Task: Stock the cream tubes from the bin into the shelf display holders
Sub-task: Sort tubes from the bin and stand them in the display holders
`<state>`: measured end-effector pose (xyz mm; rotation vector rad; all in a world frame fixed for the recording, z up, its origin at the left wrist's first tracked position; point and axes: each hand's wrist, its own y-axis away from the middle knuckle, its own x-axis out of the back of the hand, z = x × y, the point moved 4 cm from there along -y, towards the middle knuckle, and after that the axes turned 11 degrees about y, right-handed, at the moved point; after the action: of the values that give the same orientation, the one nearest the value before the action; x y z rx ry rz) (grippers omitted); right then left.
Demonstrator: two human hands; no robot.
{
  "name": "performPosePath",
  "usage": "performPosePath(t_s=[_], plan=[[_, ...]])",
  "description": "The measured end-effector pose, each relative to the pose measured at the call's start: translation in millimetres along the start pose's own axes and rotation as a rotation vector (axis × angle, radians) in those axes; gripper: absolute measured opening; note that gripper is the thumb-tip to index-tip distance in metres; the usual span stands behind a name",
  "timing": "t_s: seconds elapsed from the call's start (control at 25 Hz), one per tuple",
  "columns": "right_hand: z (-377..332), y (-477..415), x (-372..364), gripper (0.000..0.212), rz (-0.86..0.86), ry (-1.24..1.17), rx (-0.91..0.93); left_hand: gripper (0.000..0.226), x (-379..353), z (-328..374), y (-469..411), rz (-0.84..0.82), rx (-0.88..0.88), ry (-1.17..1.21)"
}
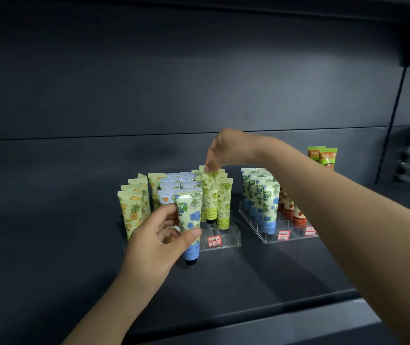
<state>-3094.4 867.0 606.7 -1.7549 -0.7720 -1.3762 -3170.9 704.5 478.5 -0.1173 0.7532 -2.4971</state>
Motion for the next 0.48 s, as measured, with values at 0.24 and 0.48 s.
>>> performPosePath(t_s=[0.24, 0.48], plan=[[-2.4, -7.0, -11.8, 0.016, -0.021, 0.013, 0.008, 0.037, -0.9, -0.9, 0.8, -0.021, -0.006, -0.051], [4.2, -11.1, -26.8, 0.016, -0.036, 0.000, -0.013, 0.037, -0.1, 0.7, 2.4, 0.003, -0.006, -0.062]])
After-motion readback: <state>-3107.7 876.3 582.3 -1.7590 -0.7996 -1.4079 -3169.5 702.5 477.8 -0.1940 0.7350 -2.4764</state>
